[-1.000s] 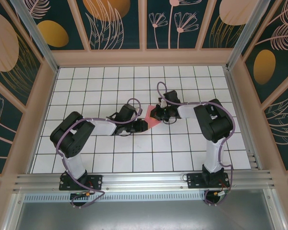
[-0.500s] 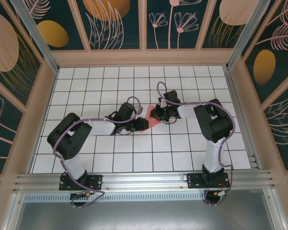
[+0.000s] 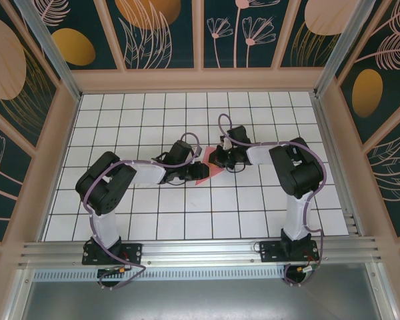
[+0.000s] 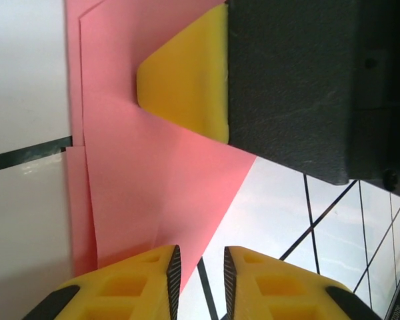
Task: Fold a paper plane with a square sheet of paper (pick it up from the middle)
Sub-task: Fourth fold the wing at the center of the table.
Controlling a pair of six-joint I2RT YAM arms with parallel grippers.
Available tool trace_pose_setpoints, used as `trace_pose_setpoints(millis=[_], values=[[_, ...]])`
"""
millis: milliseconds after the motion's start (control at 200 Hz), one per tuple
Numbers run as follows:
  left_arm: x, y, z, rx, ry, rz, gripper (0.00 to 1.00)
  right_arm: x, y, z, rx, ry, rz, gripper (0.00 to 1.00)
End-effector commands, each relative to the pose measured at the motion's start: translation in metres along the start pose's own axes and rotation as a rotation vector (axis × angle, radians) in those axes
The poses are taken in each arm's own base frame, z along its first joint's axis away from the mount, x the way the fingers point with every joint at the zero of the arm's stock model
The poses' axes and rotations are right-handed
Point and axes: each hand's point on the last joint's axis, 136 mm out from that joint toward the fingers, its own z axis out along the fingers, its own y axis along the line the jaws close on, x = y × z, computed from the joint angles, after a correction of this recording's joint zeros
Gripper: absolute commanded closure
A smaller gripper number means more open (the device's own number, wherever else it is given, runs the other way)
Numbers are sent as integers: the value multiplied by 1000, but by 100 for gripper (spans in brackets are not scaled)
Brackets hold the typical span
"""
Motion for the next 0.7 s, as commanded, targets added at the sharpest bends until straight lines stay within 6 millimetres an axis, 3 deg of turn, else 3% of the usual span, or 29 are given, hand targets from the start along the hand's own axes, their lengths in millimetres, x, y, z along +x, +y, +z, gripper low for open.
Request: trace_pose_setpoints(millis=[0, 465, 691], values=[[4, 7, 3, -34, 24, 3, 73, 41, -79, 17, 242, 94, 132, 96], [15, 30, -1, -127, 26, -7, 75, 43, -83, 17, 256, 99, 139, 96], [30, 39, -5, -138, 56, -11, 85, 45, -85, 17, 261, 103, 142, 96]])
